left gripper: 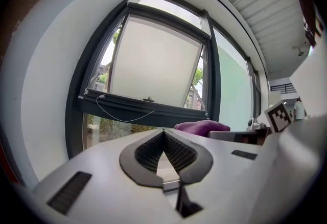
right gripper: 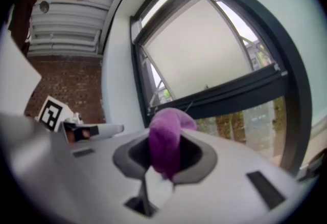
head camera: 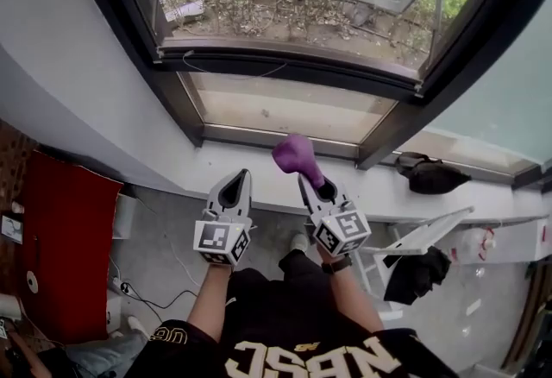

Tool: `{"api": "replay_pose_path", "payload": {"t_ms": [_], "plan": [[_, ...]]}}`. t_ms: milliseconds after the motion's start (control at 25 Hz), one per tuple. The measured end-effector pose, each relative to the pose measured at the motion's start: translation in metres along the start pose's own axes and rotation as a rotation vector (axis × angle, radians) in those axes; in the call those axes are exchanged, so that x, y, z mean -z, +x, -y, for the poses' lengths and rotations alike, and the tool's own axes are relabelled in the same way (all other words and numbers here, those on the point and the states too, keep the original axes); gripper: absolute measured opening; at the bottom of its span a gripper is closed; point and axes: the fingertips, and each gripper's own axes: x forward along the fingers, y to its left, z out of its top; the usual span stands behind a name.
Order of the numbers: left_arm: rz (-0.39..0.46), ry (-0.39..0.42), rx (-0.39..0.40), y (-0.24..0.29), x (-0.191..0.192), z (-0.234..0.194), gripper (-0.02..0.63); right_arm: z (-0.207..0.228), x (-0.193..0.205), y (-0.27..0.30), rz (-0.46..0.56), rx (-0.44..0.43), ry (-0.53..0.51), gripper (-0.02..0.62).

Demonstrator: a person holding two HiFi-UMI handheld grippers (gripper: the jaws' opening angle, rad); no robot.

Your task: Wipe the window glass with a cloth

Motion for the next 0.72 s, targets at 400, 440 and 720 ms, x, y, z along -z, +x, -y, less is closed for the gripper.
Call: {"api": "replay_pose_path", "payload": {"t_ms": [400,440,720], "plan": [[0.013,0.024,-0.109,0.020,0.029,-0.135,0.018,-0.024,0.061,0.212,-0.069,-0.250,-0.075,0.083],[0.005,0.025,-0.112,0.016,0.036,-0.154,0.018,-0.035,0.069,0.236,-0.058,-0.256,-0.072,0.083],[-0.056,0.054,-0.043,0.008,0.071,-0.242,0.018,-0.078,0.113,0.399,0.005,-0.198,-0.048,0.083]]}}
